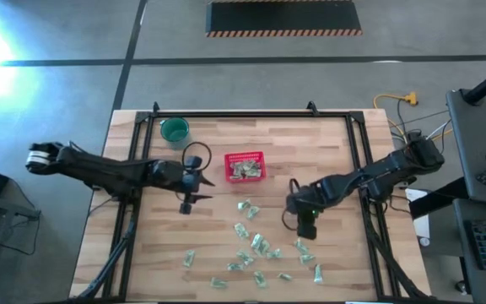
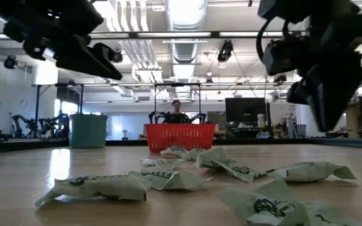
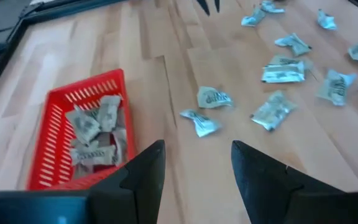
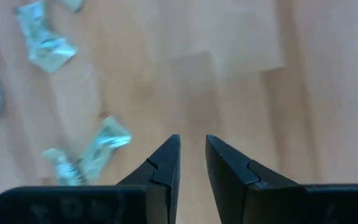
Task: Pick and place items into bin
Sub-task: Put the stevia packet into the red bin
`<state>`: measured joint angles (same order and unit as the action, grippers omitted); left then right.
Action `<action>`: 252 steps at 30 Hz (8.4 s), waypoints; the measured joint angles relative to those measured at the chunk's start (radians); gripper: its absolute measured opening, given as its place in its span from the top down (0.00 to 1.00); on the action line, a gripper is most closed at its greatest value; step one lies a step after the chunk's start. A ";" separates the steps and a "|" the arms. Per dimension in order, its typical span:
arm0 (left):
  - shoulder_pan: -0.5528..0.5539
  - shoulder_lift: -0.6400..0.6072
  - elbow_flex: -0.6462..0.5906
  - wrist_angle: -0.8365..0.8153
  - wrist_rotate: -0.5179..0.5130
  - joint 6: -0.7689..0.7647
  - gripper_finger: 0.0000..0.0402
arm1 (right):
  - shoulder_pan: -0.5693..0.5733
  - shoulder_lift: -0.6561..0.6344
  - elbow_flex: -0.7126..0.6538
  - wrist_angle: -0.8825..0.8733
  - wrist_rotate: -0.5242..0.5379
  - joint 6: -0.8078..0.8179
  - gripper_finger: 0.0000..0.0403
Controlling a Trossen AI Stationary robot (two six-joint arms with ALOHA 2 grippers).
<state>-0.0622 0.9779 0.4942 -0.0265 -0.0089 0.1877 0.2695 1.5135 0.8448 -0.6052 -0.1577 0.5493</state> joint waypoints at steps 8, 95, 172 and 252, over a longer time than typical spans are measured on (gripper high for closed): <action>-0.025 -0.013 -0.053 0.005 0.000 -0.025 0.58 | 0.138 -0.002 0.000 0.018 0.089 0.188 0.83; -0.033 -0.011 -0.109 0.000 0.006 0.029 0.58 | 0.535 0.203 0.000 0.146 0.603 0.685 0.83; -0.031 0.142 -0.106 0.280 -0.314 -0.078 0.58 | -0.430 0.151 0.082 0.701 0.372 -0.702 0.98; -0.072 0.792 0.167 0.504 -0.100 -0.240 0.58 | -0.378 0.028 0.082 0.399 0.314 -0.672 0.76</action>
<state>-0.1345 1.7702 0.6617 0.4771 -0.1088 -0.0518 -0.1089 1.5417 0.9272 -0.2064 0.1562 -0.1223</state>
